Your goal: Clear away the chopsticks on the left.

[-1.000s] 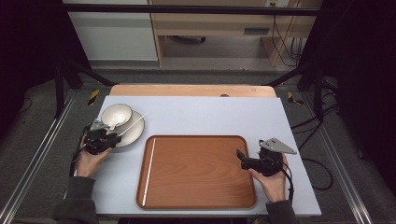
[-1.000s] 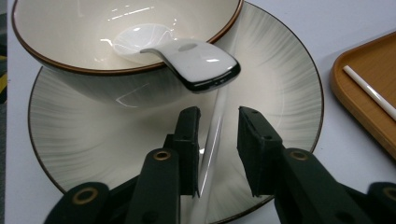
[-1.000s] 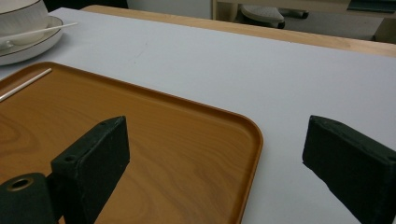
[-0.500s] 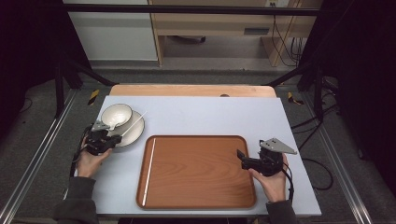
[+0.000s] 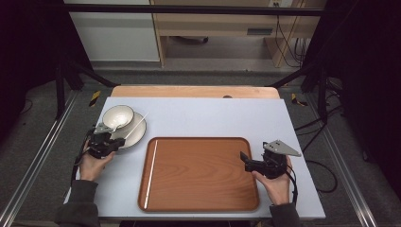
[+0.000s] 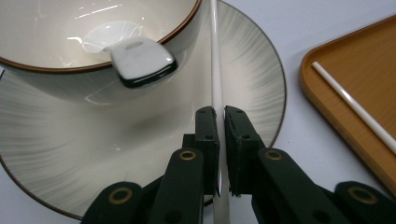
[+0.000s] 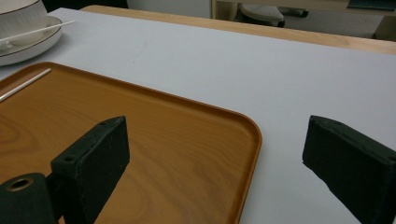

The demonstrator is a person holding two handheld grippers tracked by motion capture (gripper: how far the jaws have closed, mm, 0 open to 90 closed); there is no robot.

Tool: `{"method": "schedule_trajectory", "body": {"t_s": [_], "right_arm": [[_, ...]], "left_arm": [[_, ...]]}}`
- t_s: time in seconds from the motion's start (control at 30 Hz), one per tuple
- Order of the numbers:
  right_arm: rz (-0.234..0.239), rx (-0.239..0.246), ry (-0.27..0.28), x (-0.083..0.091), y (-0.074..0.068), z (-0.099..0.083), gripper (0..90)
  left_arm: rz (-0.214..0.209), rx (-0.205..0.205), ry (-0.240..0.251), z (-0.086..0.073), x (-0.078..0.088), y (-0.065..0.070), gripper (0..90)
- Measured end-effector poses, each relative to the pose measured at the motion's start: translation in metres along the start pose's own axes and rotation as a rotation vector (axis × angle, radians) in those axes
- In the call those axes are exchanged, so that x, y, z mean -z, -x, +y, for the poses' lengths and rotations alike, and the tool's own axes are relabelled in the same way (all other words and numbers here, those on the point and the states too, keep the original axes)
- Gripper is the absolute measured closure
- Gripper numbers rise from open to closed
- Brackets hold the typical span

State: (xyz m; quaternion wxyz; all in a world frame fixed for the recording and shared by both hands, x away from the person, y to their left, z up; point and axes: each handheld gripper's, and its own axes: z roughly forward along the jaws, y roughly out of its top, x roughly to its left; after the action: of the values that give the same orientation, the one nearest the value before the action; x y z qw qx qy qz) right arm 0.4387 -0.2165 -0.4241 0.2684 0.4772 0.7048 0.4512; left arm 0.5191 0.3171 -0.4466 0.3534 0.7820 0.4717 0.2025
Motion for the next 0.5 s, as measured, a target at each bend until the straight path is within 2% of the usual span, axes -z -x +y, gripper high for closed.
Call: {"method": "schedule_trajectory", "body": {"t_s": [0.17, 0.5], "right_arm": [[0.0, -0.008, 0.007, 0.002, 0.002, 0.0, 7.4], [-0.005, -0.009, 0.012, 0.004, 0.005, -0.001, 7.4]], "left_arm": [[0.008, -0.003, 0.039, 0.002, 0.01, 0.01, 84.4], [0.041, 0.038, 0.105, -0.005, 0.034, 0.032, 84.4]]}}
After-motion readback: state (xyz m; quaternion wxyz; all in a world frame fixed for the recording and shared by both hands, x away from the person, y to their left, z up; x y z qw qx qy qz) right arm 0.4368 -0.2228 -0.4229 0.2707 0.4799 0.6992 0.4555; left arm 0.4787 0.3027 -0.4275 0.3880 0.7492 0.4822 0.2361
